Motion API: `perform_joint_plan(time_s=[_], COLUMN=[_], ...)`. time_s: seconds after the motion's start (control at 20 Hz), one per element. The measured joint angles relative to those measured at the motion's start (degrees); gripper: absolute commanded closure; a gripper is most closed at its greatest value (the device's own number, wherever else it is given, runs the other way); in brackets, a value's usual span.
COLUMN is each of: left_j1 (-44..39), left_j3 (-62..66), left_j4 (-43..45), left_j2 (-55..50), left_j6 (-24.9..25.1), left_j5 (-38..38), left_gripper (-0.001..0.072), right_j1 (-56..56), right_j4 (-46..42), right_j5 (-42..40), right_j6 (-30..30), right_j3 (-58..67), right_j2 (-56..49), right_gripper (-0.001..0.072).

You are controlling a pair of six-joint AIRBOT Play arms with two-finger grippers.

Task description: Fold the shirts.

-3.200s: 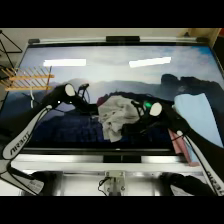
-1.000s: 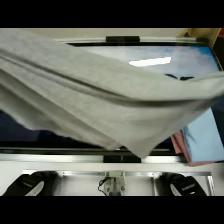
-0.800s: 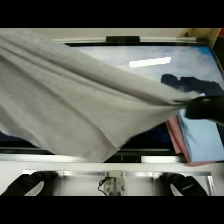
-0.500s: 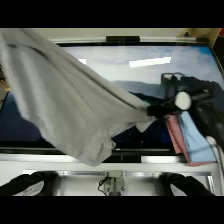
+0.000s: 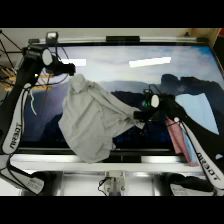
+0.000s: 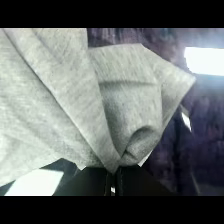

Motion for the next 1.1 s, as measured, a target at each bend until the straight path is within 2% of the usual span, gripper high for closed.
perform_joint_plan(time_s=[0.05, 0.1, 0.2, 0.35, 0.5, 0.6, 0.75, 0.95, 1.1], left_j1=[0.04, 0.04, 0.04, 0.0, 0.07, 0.07, 0.04, 0.81, 1.64], left_j3=[0.0, 0.04, 0.07, -1.18, -9.46, -19.54, -37.55, -58.62, -69.79], left_j4=[-1.57, -3.04, -5.42, -7.82, -11.39, -15.13, -21.33, -25.57, -27.5], left_j2=[-0.31, -0.02, 1.73, 5.18, 10.47, 15.47, 25.0, 38.16, 44.24], left_j6=[0.81, 2.14, 5.31, 8.2, 9.09, 9.07, 8.74, 6.08, 3.48], left_j5=[-2.93, -5.68, -11.61, -19.65, -22.25, -20.5, -14.84, -7.8, -2.58], left_gripper=[0.0087, 0.0087, 0.0087, 0.0088, 0.0087, 0.0087, 0.0089, 0.0088, 0.0088], right_j1=[0.0, 0.0, 0.0, -0.09, -2.75, -6.91, -14.78, -22.75, -24.92], right_j4=[0.15, 0.15, -0.68, -7.69, -12.94, -11.85, -3.63, 8.74, 13.46], right_j5=[-0.33, -0.07, 1.79, 8.48, 14.4, 16.35, 18.75, 19.91, 19.06], right_j6=[-0.31, -0.61, -1.66, -3.58, -6.19, -7.72, -11.43, -16.65, -19.52], right_j3=[0.02, 0.31, 2.19, 7.89, 11.85, 12.85, 11.26, 3.69, -1.68], right_j2=[-0.33, -0.57, -0.85, -0.57, 2.45, 5.03, 8.41, 12.02, 13.09], right_gripper=[0.0241, 0.0161, 0.0161, 0.0161, 0.0161, 0.0162, 0.0162, 0.0161, 0.0161])
